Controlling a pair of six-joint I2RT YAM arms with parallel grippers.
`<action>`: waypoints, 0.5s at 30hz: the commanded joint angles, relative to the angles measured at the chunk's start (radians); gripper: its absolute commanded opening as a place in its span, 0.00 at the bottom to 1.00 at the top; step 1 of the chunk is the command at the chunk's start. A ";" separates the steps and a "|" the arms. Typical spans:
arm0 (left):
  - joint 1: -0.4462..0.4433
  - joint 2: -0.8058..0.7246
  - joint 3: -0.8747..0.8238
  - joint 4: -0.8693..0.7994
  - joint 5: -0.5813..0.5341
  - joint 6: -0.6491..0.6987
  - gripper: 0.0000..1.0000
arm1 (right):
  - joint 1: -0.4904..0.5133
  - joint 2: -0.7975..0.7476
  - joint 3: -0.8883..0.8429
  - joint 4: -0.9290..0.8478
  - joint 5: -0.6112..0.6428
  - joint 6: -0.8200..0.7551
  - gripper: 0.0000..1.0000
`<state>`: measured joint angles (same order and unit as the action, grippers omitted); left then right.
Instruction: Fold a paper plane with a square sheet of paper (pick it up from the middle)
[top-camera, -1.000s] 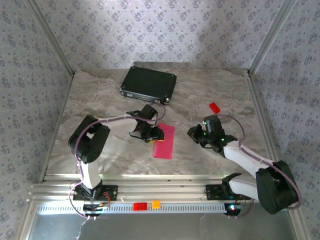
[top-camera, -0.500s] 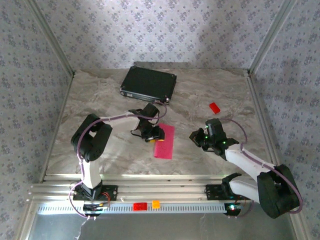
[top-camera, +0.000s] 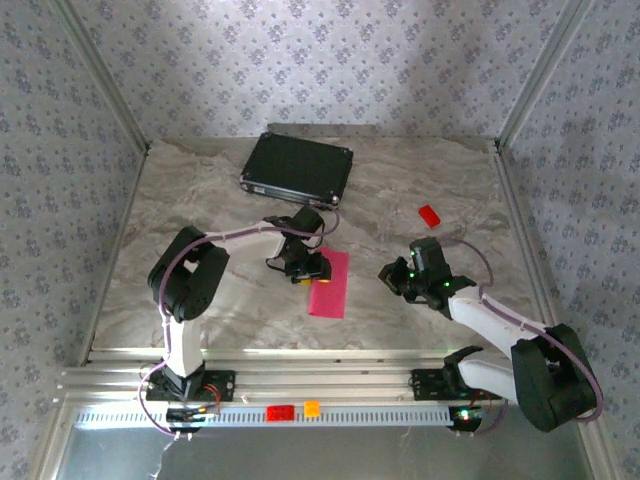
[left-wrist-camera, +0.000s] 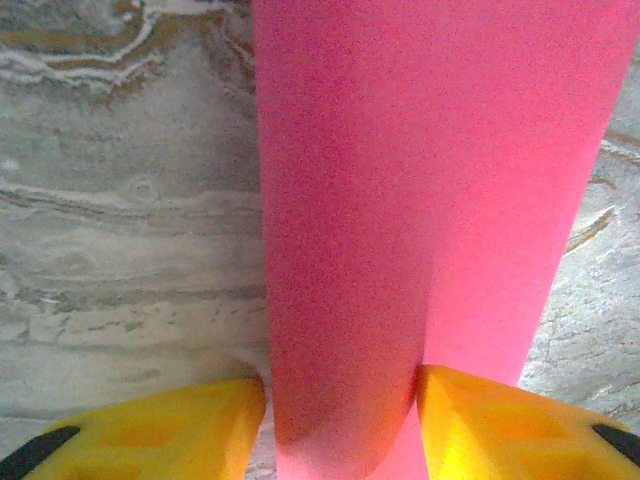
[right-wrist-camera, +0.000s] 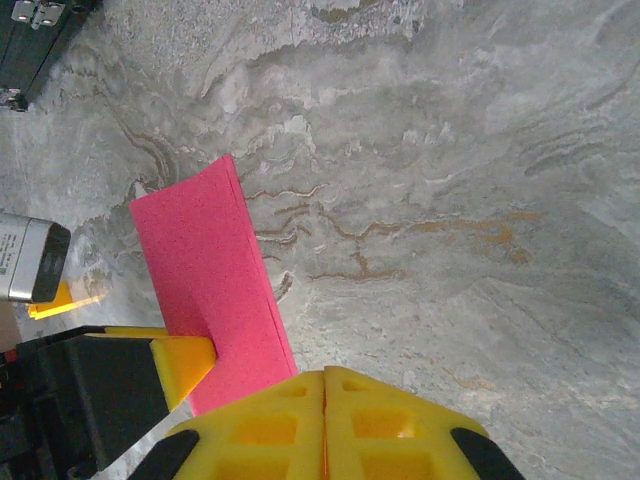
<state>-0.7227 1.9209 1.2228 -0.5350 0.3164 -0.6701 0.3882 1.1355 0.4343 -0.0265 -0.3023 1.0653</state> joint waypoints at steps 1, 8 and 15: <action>-0.012 0.108 -0.034 -0.043 -0.133 0.038 0.49 | -0.002 0.007 -0.006 -0.003 0.003 -0.001 0.10; -0.018 0.127 -0.016 -0.057 -0.152 0.041 0.49 | -0.002 0.010 -0.006 -0.004 0.003 -0.001 0.10; -0.018 0.139 -0.010 -0.051 -0.152 0.022 0.51 | -0.001 0.016 -0.002 -0.002 0.002 -0.003 0.10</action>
<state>-0.7403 1.9427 1.2610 -0.5785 0.2756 -0.6563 0.3882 1.1431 0.4343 -0.0265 -0.3023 1.0653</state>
